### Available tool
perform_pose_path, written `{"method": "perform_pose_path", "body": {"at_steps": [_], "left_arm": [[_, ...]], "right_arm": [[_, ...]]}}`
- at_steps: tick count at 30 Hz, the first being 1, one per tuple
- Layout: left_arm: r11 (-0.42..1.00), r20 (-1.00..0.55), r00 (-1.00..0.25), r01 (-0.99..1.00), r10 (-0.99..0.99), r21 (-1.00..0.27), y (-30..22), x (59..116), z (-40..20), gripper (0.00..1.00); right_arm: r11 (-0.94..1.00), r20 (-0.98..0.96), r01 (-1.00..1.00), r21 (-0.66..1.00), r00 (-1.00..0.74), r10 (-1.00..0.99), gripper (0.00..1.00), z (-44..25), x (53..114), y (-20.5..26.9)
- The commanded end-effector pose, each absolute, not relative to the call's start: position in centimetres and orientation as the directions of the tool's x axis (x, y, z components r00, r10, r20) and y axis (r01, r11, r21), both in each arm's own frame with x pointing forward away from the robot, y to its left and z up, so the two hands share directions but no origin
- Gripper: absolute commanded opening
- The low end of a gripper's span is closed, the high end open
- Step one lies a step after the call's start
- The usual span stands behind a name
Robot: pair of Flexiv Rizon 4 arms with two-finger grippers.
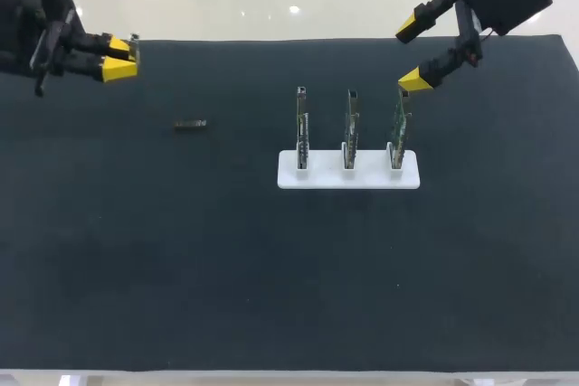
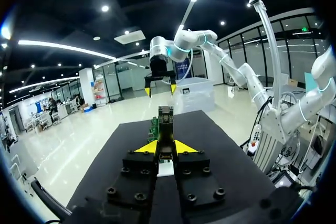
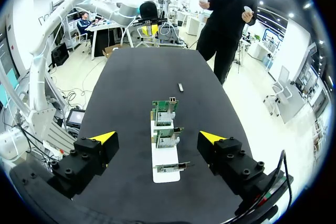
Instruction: Pick up the optical module with the left hand, and insert it into the network port with the right hand.
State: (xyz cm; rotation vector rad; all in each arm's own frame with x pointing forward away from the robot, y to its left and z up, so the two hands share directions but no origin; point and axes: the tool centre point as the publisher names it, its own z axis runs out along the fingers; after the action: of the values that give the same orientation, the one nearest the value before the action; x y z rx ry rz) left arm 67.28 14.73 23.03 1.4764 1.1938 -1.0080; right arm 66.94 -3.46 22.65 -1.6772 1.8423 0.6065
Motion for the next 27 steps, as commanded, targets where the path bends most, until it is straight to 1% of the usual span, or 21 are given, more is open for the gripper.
{"method": "perform_pose_path", "body": {"at_steps": [1,8,12,27], "left_arm": [[-0.069,-0.971,0.182,0.982,0.155,0.173,12.7,67.9,22.6,0.00],[-0.051,-0.977,0.183,0.983,0.112,0.178,9.3,68.0,22.9,0.00],[-0.075,-0.980,0.179,0.982,0.088,0.173,7.5,67.8,22.8,0.00],[-0.089,-0.987,0.147,0.986,0.066,0.141,2.3,67.7,21.8,0.00]], "right_arm": [[0.111,-0.678,-0.993,-0.045,-0.051,-0.734,1.00,22.6,66.9,-3.5],[0.111,-0.678,-0.993,-0.045,-0.051,-0.734,1.00,22.6,66.9,-3.5],[0.111,-0.678,-0.993,-0.045,-0.051,-0.734,1.00,22.6,66.9,-3.5],[0.111,-0.678,-0.993,-0.045,-0.051,-0.734,1.00,22.6,66.9,-3.5]]}}
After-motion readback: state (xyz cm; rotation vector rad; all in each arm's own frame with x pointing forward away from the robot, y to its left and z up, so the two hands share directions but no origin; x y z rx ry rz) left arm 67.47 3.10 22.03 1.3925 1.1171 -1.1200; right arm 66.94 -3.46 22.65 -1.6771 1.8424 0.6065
